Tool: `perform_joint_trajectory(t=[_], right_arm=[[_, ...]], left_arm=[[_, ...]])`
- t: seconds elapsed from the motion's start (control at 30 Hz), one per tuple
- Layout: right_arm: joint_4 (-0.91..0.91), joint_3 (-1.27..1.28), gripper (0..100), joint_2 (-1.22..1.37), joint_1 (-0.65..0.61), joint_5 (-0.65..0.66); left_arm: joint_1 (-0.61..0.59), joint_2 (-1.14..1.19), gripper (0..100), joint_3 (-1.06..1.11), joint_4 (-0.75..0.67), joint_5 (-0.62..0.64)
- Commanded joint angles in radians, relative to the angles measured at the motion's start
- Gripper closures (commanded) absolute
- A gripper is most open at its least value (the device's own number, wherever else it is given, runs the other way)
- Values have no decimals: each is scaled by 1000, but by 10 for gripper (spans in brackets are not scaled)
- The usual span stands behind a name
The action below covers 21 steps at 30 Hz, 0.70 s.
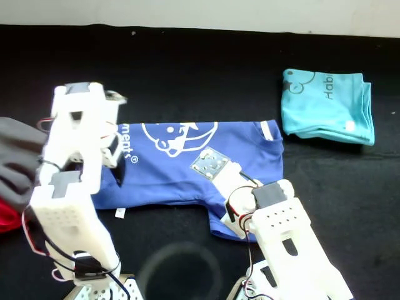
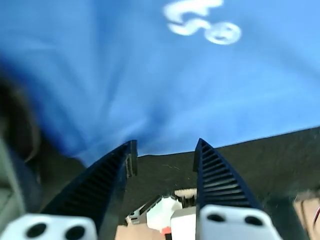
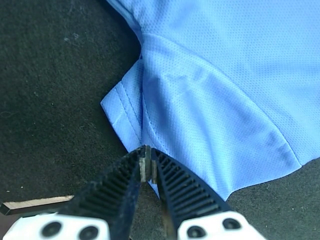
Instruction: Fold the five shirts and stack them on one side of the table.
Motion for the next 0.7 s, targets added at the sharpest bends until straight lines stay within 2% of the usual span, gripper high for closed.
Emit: perform_joint_trajectory(t=[0.0, 0.17, 0.33, 0.53, 0.67], right_arm=[[-4, -2, 990, -22, -5, 12], [-4, -2, 990, -21, -5, 12], [2, -2, 990, -21, -5, 12], [21, -8, 990, -22, 2, -2], [16, -12, 990, -22, 96, -95]], left_arm=[[62, -8, 808, 42, -5, -14], [70, -8, 808, 91, -25, -8], [101, -18, 808, 131, -92, 87], [202, -19, 808, 71, -129, 184], [285, -19, 808, -25, -127, 252]])
